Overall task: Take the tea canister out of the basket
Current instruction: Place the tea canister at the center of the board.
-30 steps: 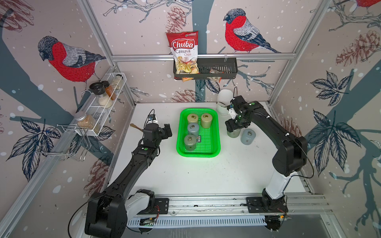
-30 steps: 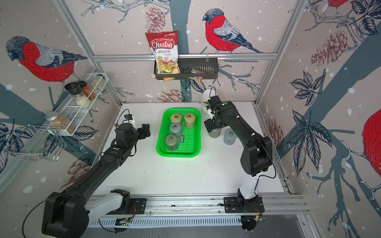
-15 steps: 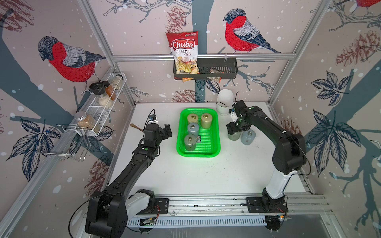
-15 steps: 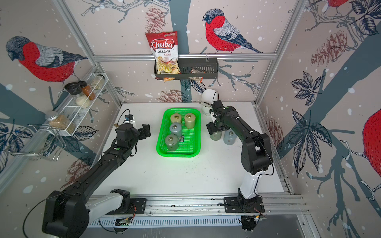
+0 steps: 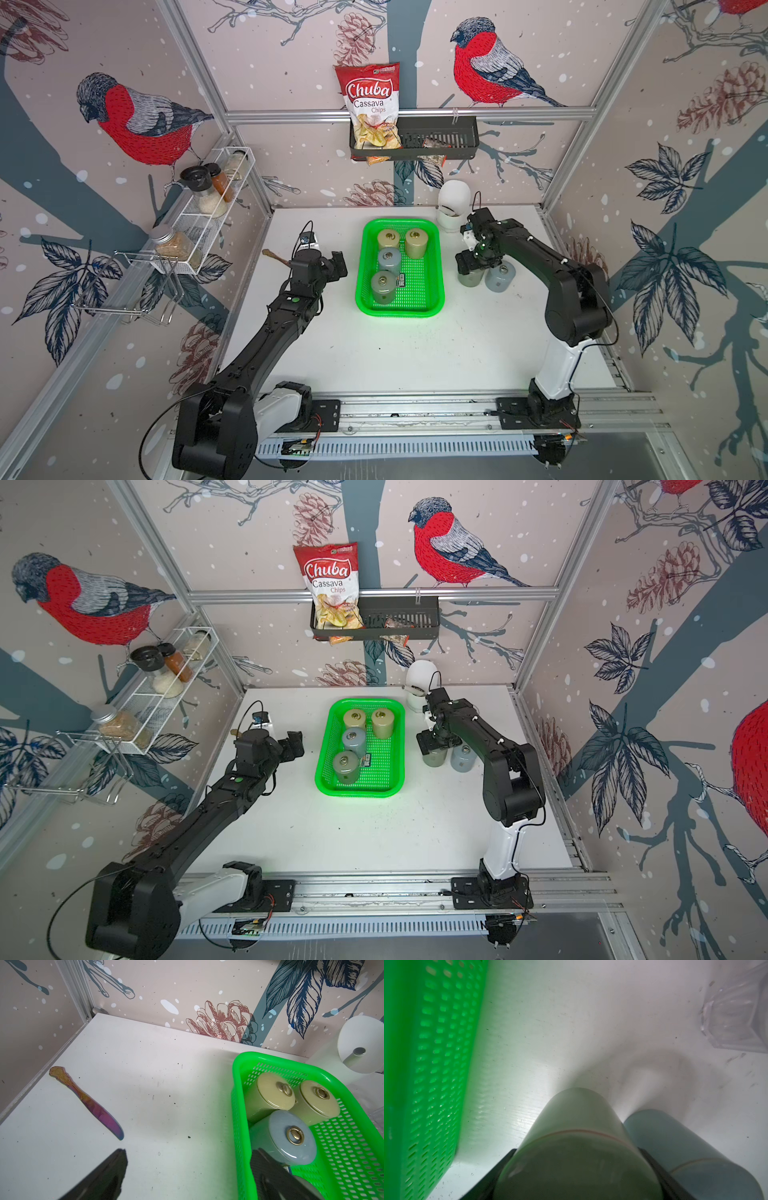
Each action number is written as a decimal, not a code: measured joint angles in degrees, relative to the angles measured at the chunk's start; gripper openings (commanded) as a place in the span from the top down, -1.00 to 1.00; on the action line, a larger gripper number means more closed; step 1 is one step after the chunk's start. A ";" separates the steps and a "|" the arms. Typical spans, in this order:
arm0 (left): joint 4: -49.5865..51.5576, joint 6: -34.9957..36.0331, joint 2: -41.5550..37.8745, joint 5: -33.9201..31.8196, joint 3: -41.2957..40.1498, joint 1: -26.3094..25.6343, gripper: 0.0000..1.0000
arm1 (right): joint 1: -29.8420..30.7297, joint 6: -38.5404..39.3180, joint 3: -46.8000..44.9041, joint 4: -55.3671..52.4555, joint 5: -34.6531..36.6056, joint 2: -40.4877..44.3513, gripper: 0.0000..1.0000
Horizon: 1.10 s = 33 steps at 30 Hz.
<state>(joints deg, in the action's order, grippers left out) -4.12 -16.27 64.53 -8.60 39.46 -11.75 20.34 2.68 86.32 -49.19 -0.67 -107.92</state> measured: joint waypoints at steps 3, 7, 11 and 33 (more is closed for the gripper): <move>0.00 0.00 0.04 -0.02 -0.02 0.00 -0.93 | 0.00 0.00 -0.11 0.63 0.00 -0.42 1.00; 0.00 0.00 0.13 -0.02 -0.07 -0.07 -0.94 | -0.04 0.17 -0.68 1.73 0.00 -0.66 1.00; 0.00 0.02 0.15 -0.04 -0.07 -0.07 -0.93 | -0.11 0.35 -1.03 2.29 0.00 -1.33 1.00; 0.00 0.09 0.72 -0.07 0.13 -0.07 -0.93 | -0.35 1.62 -2.73 3.72 -0.24 -2.21 -0.17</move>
<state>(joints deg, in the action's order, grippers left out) -4.12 -16.19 65.25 -8.67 39.59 -11.81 19.99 4.29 83.59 -45.47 -0.91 -110.13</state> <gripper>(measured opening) 0.967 0.852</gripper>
